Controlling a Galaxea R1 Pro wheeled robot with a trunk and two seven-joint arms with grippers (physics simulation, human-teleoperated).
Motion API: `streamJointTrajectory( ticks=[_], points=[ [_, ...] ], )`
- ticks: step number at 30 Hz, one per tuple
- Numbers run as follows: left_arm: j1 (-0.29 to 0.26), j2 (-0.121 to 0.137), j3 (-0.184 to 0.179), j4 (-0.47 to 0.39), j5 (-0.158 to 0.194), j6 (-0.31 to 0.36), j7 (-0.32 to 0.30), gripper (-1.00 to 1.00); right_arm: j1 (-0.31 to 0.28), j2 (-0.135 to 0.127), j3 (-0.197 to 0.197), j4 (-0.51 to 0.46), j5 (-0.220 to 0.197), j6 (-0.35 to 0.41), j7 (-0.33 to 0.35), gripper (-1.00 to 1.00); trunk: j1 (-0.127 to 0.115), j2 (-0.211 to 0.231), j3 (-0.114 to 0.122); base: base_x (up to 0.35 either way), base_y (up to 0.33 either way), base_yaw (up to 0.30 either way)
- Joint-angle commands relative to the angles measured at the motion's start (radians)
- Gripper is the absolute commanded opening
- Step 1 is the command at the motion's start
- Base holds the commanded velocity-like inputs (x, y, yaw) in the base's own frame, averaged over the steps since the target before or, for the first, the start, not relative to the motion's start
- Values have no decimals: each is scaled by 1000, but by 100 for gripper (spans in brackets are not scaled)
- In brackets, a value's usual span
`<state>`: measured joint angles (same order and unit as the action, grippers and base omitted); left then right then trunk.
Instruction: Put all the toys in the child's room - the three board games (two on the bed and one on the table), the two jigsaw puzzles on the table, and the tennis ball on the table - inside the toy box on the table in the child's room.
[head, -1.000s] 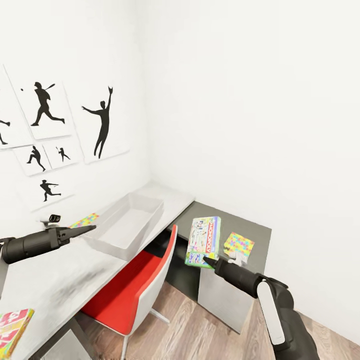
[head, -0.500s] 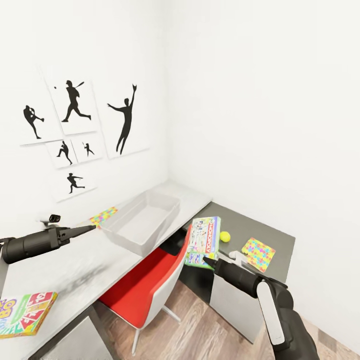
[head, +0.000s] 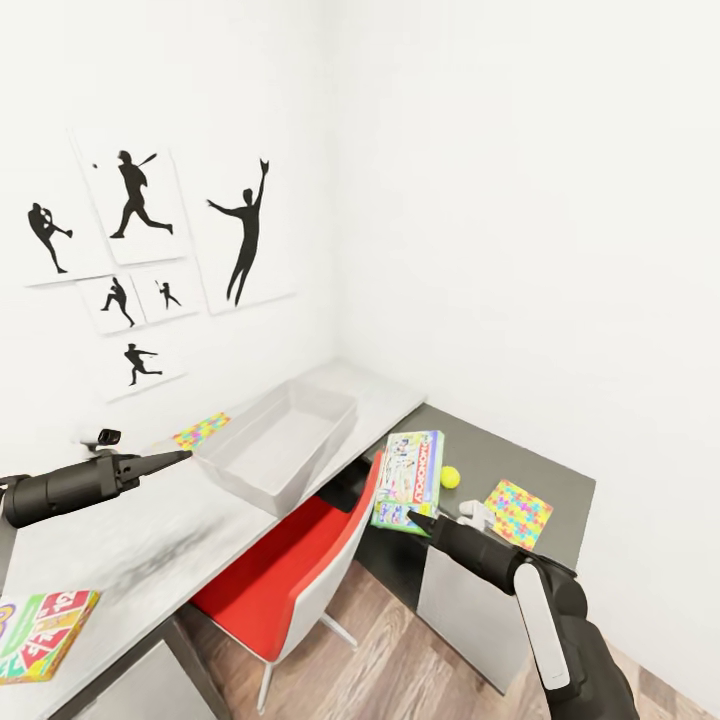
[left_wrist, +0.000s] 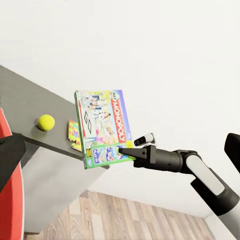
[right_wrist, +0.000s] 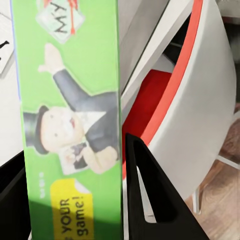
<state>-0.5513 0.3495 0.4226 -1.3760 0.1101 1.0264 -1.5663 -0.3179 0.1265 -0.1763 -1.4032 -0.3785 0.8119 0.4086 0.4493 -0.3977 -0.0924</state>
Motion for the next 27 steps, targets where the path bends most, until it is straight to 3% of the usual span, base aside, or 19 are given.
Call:
streamJointTrajectory(
  ticks=[1,8,27],
  points=[
    [-1,0,0,0,-1,11,-5,100,-1,1,-3,-1,1,5,4,-100,1,-2,-2,31,-32,106],
    [-1,0,0,0,-1,11,-5,100,-1,2,0,-3,1,1,3,-100,1,-2,2,112,-134,230],
    [-1,0,-1,0,-1,11,-5,100,-1,2,0,-3,4,1,2,-100,1,-2,12,11,-10,273]
  ],
)
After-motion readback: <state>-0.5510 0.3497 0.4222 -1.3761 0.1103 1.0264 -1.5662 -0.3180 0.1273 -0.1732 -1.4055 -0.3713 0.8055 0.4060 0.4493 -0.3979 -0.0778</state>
